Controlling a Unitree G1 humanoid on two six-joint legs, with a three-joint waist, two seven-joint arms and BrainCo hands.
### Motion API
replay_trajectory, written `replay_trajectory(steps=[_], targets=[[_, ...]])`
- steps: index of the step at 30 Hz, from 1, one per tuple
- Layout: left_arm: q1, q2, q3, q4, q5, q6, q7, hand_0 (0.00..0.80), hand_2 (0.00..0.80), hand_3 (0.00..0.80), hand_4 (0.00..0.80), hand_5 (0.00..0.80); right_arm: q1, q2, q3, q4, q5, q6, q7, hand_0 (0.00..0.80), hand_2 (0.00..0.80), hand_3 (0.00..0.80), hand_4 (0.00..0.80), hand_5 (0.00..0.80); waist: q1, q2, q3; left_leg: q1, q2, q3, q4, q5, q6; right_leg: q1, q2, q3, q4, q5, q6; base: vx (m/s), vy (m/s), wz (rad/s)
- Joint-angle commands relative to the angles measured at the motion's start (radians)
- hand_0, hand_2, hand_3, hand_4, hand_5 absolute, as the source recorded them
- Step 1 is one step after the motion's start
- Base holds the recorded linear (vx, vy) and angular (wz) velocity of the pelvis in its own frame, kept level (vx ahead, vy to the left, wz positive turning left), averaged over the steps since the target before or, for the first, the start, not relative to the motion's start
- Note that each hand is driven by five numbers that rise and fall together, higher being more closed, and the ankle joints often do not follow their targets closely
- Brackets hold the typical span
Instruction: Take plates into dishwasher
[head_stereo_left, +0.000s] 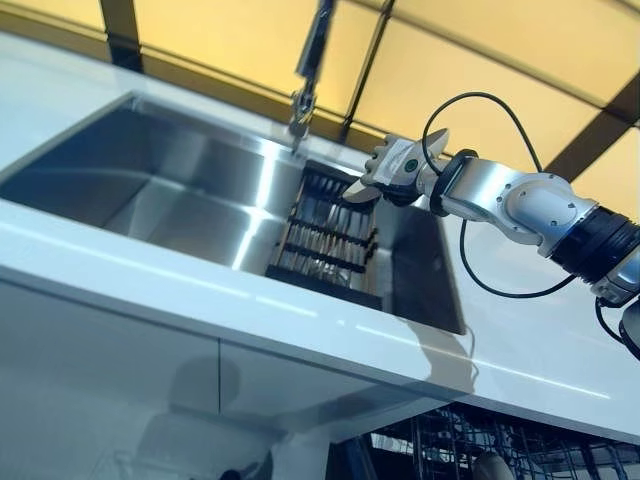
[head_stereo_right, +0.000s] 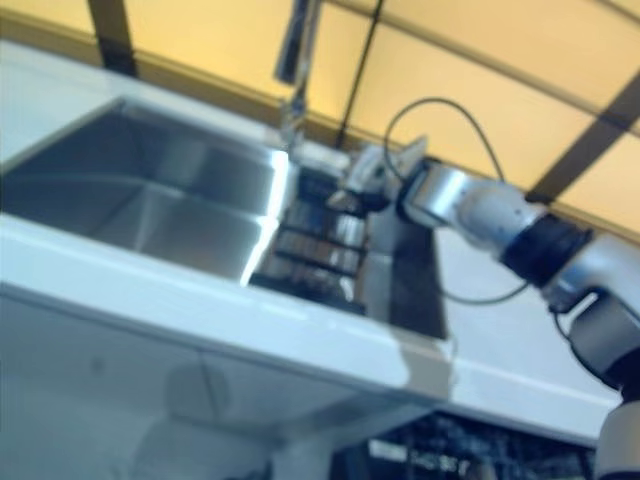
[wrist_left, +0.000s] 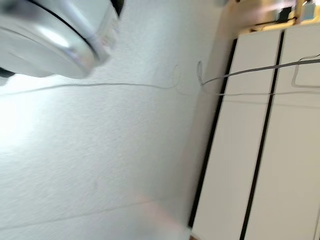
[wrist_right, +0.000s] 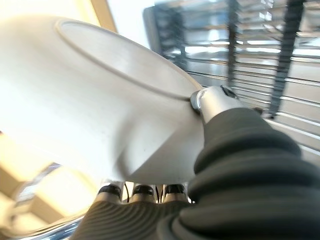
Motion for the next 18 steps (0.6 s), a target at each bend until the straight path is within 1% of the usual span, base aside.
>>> replay_trajectory(steps=[1,2,5,9,12,14,15,16,17,18], targets=[[0.014,-0.004,0.021,0.043,0.061,-0.021,-0.015,0.0,0.0,0.0,0.0,0.0,-0.047,-0.076,-0.031,0.044,0.034,0.028,-0.015,0.8,0.8,0.8,0.8,0.8,-0.016,0.0,-0.065,0.065,-0.033,0.035,-0.004,-0.116,0.04,0.005,-0.056,-0.001,0.001,0.05,0.102,-0.004,0.032,-0.24],[0.015,-0.007,0.019,0.045,0.07,-0.021,-0.015,0.0,0.0,0.0,0.0,0.0,-0.043,-0.088,-0.033,0.052,0.055,0.041,-0.01,0.8,0.8,0.8,0.8,0.8,-0.024,0.005,-0.076,0.074,-0.034,0.039,-0.004,-0.12,0.041,0.01,-0.057,0.008,0.001,0.051,0.103,-0.006,0.038,-0.2],[0.023,-0.011,0.021,0.049,0.085,-0.029,-0.021,0.0,0.0,0.0,0.0,0.0,-0.013,-0.125,-0.05,0.099,0.078,0.035,-0.044,0.8,0.8,0.8,0.8,0.8,-0.042,0.018,-0.097,0.1,-0.038,0.052,-0.004,-0.132,0.045,0.021,-0.059,0.03,0.001,0.053,0.107,-0.005,0.039,-0.26],[0.023,-0.012,0.023,0.05,0.1,-0.028,-0.028,0.0,0.0,0.0,0.0,0.0,0.002,-0.146,-0.06,0.115,0.092,0.038,-0.052,0.8,0.8,0.8,0.8,0.8,-0.051,0.023,-0.106,0.113,-0.038,0.059,-0.004,-0.137,0.047,0.027,-0.058,0.042,0.001,0.054,0.108,0.001,0.009,-0.2],[0.025,-0.02,0.022,0.059,0.119,-0.028,-0.039,0.0,0.0,0.0,0.0,0.0,0.052,-0.195,-0.094,0.147,0.153,0.06,-0.078,0.8,0.8,0.8,0.8,0.8,-0.076,0.033,-0.132,0.138,-0.038,0.079,-0.004,-0.152,0.052,0.035,-0.055,0.07,0.001,0.055,0.109,0.025,0.021,-0.22],[0.025,-0.024,0.019,0.063,0.134,-0.028,-0.048,0.0,0.0,0.0,0.0,0.0,0.085,-0.224,-0.12,0.172,0.202,0.079,-0.09,0.8,0.8,0.8,0.8,0.8,-0.09,0.039,-0.144,0.151,-0.038,0.094,-0.004,-0.16,0.054,0.038,-0.053,0.087,0.001,0.055,0.11,0.026,0.014,-0.43],[0.025,-0.025,0.017,0.064,0.135,-0.029,-0.049,0.0,0.0,0.0,0.0,0.0,0.1,-0.236,-0.133,0.185,0.218,0.078,-0.098,0.8,0.8,0.8,0.8,0.8,-0.095,0.041,-0.148,0.155,-0.037,0.099,-0.004,-0.163,0.055,0.038,-0.052,0.094,0.001,0.056,0.111,0.024,0.006,-0.39],[0.025,-0.028,0.017,0.064,0.146,-0.029,-0.052,0.0,0.0,0.0,0.0,0.0,0.116,-0.255,-0.146,0.195,0.264,0.085,-0.099,0.8,0.8,0.8,0.8,0.8,-0.102,0.045,-0.154,0.16,-0.037,0.104,-0.004,-0.167,0.056,0.039,-0.05,0.102,0.001,0.056,0.112,0.016,0.004,-0.29],[0.025,-0.027,0.016,0.064,0.146,-0.028,-0.053,0.0,0.0,0.0,0.0,0.0,0.119,-0.256,-0.149,0.196,0.27,0.086,-0.101,0.8,0.8,0.8,0.8,0.8,-0.102,0.046,-0.155,0.16,-0.038,0.105,-0.004,-0.167,0.056,0.039,-0.05,0.104,0.001,0.056,0.112,0.027,0.015,-0.22],[0.022,-0.03,0.015,0.065,0.149,-0.026,-0.06,0.0,0.0,0.0,0.0,0.0,0.149,-0.273,-0.176,0.207,0.304,0.095,-0.104,0.8,0.8,0.8,0.8,0.8,-0.112,0.053,-0.159,0.168,-0.039,0.109,-0.004,-0.171,0.059,0.039,-0.049,0.118,0.001,0.058,0.111,0.025,0.017,-0.14]])
